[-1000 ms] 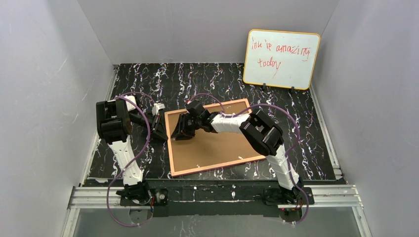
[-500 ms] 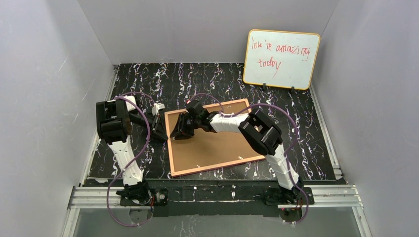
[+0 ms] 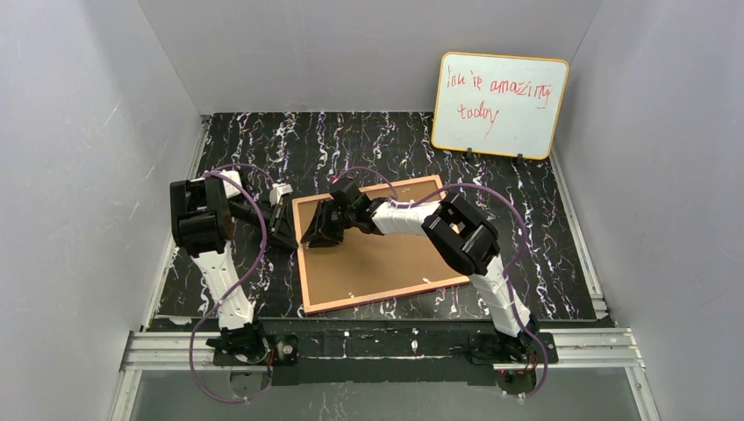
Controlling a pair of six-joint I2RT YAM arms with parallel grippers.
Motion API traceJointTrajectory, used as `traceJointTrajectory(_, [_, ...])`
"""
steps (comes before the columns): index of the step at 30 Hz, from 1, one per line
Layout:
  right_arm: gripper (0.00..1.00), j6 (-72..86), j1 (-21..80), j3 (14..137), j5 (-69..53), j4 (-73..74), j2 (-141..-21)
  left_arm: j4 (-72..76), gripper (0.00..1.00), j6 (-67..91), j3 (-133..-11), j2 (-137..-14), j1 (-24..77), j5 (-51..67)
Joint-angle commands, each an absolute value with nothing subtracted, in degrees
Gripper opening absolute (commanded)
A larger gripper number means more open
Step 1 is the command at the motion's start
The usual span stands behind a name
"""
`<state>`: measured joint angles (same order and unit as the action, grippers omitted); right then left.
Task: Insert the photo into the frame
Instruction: Install the photo frame at the center of the board.
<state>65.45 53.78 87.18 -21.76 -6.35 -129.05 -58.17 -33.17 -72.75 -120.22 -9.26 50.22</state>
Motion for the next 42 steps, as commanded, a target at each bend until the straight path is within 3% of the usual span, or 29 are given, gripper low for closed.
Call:
traceJointTrajectory(1, [0.42, 68.2, 54.9, 87.0, -18.0, -7.3, -130.5, -52.6, 0.10, -34.4, -70.8, -119.5, -8.2, 47.6])
traceJointTrajectory(10, [0.42, 76.5, 56.7, 83.5, -10.0, -9.8, -128.1, -51.9, 0.09, -33.9, -70.1, -119.5, -7.8, 47.4])
traceJointTrajectory(23, [0.43, 69.7, 55.8, 80.6, -5.6, -9.4, -119.4, -53.2, 0.08, -34.9, -70.6, -118.9, -7.8, 47.0])
traceJointTrajectory(36, [0.44, 52.5, 51.9, 95.3, -16.0, -4.1, -129.4, -53.9, 0.08, -34.6, -71.5, -119.2, -7.9, 47.6])
traceJointTrajectory(42, [0.40, 48.6, 50.7, 98.9, -20.6, -1.6, -132.9, -53.8, 0.08, -34.6, -71.5, -119.1, -7.8, 47.5])
